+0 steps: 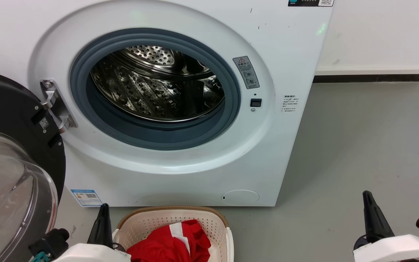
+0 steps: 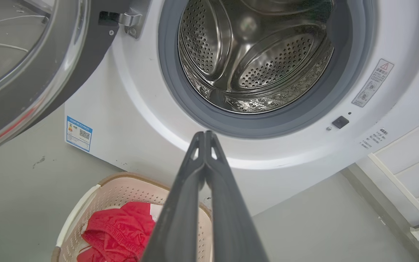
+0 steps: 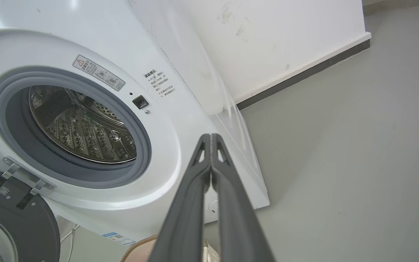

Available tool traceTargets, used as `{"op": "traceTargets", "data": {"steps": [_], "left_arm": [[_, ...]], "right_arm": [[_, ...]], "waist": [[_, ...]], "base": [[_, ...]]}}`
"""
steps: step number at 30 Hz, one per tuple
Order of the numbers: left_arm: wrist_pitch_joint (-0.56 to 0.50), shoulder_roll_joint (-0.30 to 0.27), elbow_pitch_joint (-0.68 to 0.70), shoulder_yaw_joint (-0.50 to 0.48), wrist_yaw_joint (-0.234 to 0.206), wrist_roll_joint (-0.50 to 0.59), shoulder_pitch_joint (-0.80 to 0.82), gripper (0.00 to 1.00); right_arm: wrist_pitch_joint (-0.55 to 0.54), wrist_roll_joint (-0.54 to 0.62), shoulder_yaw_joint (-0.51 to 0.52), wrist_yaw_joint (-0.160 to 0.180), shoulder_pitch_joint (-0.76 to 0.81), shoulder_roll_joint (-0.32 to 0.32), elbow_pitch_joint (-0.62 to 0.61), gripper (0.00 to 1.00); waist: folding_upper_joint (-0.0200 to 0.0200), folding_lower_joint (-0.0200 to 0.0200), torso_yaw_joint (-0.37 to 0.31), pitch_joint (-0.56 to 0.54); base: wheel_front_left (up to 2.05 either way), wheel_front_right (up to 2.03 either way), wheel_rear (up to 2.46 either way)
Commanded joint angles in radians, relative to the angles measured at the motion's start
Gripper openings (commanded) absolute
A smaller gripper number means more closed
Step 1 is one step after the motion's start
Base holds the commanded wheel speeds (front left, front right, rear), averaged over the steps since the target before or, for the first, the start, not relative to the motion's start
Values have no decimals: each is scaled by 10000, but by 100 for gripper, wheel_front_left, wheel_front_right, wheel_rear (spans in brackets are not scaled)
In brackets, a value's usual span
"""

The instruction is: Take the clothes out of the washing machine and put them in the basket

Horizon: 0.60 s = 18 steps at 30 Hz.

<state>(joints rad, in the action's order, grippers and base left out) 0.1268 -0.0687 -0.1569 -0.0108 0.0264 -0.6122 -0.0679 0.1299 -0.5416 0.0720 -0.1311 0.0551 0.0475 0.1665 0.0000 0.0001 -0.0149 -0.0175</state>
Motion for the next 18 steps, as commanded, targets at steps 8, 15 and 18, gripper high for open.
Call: {"op": "traceTargets", "data": {"steps": [8, 15, 18], "left_arm": [[-349, 4, -24, -192, 183, -1504, 520, 0], [-580, 24, -121, -287, 281, -2466, 677, 0], [-679, 30, -157, -331, 321, -2863, 726, 0]], "right_arm": [[-353, -1645, 77, 1, -516, 44, 25, 0], [-587, -2678, 114, 1, -657, 47, 106, 0], [-688, -3092, 130, 1, -721, 48, 139, 0]], "waist": [[0, 0, 14, 19], [0, 0, 25, 34], [0, 0, 30, 41]], "base": [[0, 0, 0], [0, 0, 0], [0, 0, 0]]}}
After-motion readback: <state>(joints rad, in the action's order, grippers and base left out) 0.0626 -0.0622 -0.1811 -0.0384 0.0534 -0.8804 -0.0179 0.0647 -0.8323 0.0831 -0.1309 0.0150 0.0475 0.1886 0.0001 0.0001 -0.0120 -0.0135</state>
